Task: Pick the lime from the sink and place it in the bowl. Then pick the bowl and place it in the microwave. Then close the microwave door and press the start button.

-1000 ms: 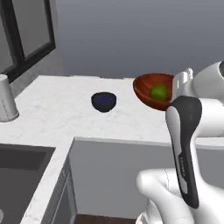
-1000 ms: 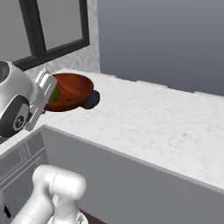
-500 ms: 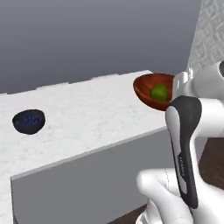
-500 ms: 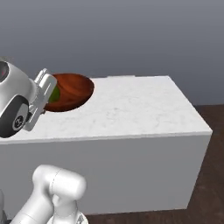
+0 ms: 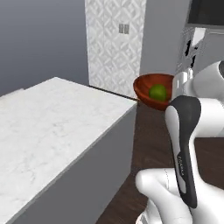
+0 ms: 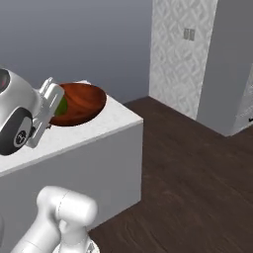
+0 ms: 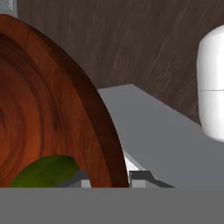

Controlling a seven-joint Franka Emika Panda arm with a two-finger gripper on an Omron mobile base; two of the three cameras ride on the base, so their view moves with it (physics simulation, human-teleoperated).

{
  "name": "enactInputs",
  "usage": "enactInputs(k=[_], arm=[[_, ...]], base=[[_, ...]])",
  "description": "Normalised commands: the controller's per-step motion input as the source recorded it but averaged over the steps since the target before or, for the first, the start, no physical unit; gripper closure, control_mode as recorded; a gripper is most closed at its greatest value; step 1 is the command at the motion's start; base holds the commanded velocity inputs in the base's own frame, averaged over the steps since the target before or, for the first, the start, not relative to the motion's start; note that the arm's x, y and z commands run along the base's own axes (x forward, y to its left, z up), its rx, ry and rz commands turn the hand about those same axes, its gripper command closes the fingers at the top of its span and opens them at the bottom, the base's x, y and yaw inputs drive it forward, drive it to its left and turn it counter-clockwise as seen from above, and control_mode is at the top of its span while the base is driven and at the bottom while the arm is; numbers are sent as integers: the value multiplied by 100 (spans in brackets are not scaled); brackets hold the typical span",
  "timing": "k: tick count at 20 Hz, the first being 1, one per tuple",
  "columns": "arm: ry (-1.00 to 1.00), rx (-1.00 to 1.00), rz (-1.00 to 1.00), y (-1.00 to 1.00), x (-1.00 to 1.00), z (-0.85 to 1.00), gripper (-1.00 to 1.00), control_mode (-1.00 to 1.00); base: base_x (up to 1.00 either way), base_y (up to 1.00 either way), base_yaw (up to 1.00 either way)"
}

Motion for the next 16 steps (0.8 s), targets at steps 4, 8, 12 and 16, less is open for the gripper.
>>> enactInputs(k=[4, 8, 12, 16], arm=[[0, 0, 0, 0, 0, 0, 100, 100], [0, 0, 0, 0, 0, 0, 100, 100], [0, 0, 0, 0, 0, 0, 100, 100], [0, 0, 0, 0, 0, 0, 100, 100]], base=[[0, -58, -82], [12, -93, -66], [27, -100, -56], [56, -81, -52]])
